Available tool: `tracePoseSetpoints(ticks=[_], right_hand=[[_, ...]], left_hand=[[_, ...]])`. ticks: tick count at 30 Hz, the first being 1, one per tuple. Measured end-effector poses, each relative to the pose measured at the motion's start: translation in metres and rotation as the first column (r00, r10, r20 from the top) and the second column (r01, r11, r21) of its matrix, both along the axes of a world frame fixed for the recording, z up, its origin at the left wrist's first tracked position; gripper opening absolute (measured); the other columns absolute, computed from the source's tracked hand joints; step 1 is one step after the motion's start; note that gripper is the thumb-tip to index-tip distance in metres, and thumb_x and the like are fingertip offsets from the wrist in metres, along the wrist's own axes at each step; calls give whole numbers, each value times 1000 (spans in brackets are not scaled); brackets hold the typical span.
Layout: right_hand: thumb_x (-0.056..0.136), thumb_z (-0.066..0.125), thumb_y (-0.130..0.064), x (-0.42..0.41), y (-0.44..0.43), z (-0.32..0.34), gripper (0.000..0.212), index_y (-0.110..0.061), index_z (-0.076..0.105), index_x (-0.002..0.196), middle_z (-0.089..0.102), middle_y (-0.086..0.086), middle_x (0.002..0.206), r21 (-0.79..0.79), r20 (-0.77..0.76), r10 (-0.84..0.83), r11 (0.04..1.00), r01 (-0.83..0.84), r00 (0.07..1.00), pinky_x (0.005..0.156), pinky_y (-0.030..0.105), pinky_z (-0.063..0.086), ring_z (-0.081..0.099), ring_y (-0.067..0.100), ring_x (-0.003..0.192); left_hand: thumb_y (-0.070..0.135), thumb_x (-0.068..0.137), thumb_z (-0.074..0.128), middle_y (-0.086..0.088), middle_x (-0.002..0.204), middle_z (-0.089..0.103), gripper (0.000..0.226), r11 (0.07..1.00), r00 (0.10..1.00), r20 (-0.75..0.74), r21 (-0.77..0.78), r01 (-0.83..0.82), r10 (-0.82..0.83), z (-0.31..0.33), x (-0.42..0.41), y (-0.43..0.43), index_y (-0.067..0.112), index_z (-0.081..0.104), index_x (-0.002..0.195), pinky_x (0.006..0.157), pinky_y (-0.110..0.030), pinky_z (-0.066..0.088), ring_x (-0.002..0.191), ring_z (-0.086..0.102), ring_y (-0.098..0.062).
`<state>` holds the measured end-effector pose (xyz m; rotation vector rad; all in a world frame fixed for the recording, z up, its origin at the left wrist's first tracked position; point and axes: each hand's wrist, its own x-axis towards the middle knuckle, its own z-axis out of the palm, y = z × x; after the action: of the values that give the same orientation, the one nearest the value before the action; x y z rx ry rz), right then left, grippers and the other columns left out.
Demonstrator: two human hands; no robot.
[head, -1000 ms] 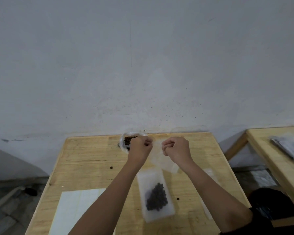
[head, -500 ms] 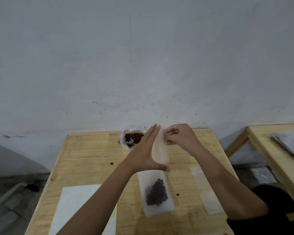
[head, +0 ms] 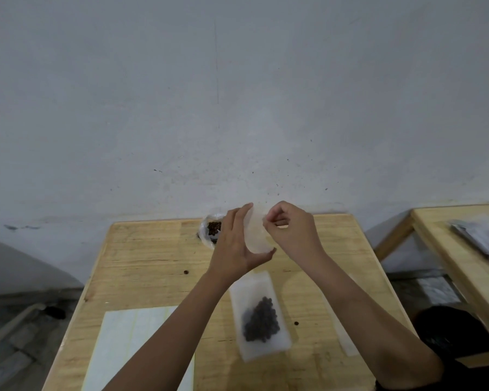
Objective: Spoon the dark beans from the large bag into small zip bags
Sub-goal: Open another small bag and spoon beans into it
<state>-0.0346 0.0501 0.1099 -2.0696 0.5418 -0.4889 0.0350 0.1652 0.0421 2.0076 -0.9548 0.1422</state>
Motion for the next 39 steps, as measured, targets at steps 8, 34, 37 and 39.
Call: tracePoseSetpoints(ticks=[8,34,37,39], right_hand=[[74,73,-18,6,7,-2,30,-11,70,103,60,-11,83,-86,-315,167,975,-204,934,58,2,32,52,-1,76],[84,67,-16,25,8,-34,9,-14,74,88,67,-3,89,-32,-183,321,943,-332,929,80,16,52,63,4,81],[84,64,-7,35,-4,-49,9,-8,73,84,71,2,81,-73,-81,99,992,-105,992,69,4,45,59,-2,70],[84,64,-6,44,-11,-65,8,-5,72,88,71,6,84,-98,-125,28,994,-41,992,73,8,47,60,6,71]], left_hand=[[38,62,74,-14,125,48,84,997,993,113,-74,26,-18,-10,-4,-1,12,36,132,105,-14,27,119,40,-16],[51,63,75,18,122,37,78,999,998,47,5,46,-46,-24,40,57,21,44,128,100,-12,30,116,35,5],[53,63,75,8,122,43,78,997,1000,-3,77,-1,1,-34,51,70,22,45,129,97,-23,37,112,41,-5],[54,62,74,3,123,45,80,993,999,-41,119,-17,22,-38,58,76,22,45,129,96,-25,37,111,42,-8]])
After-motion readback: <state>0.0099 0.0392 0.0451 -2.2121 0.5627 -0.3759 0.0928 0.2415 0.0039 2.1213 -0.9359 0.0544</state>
